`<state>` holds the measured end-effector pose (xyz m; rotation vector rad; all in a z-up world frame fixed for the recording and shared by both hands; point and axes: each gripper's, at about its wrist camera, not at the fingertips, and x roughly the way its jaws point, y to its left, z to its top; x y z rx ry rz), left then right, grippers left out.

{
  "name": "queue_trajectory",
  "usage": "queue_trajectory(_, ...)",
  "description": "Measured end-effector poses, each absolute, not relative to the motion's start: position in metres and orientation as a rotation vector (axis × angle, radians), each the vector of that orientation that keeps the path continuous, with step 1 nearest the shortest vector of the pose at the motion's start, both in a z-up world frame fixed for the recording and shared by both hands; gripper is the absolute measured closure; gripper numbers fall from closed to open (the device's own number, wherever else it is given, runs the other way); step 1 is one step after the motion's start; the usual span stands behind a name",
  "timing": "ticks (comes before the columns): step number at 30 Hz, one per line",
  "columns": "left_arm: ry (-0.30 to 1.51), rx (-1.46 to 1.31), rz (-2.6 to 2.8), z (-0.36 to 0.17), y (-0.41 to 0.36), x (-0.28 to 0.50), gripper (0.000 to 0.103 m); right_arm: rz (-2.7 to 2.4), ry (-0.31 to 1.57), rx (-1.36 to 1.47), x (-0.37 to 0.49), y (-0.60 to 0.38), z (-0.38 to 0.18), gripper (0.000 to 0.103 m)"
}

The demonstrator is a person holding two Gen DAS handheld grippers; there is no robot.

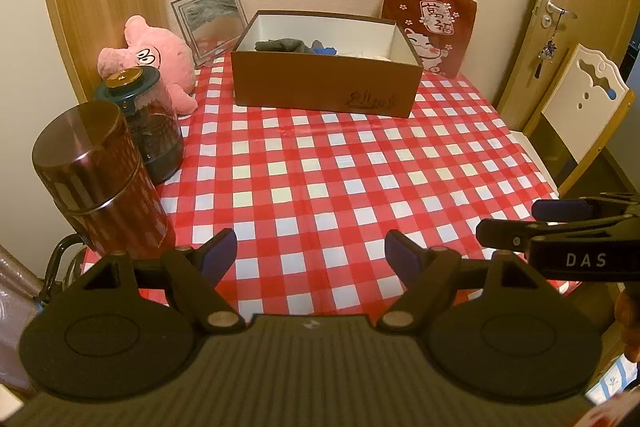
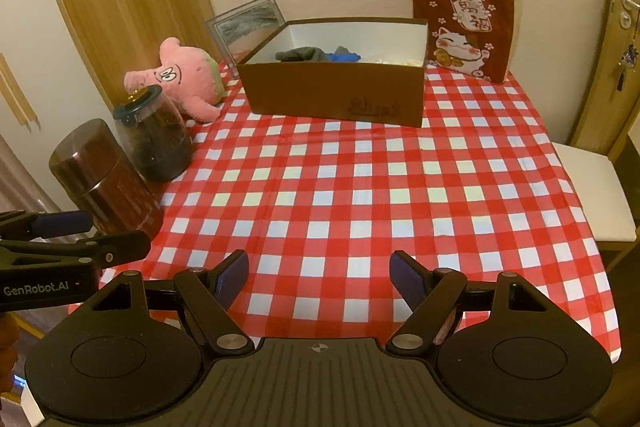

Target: Organize soft objects

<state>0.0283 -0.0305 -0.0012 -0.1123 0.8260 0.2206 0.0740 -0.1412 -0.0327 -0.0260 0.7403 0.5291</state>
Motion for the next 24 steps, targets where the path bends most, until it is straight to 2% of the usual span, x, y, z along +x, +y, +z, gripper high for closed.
queue_trajectory(24, 0.828, -0.116, 0.219, -0.0025, -0.0314, 0.0310, 0.023, 0.527, 0.741, -0.024, 0.0764, -0.1408, -0.0338, 0.026)
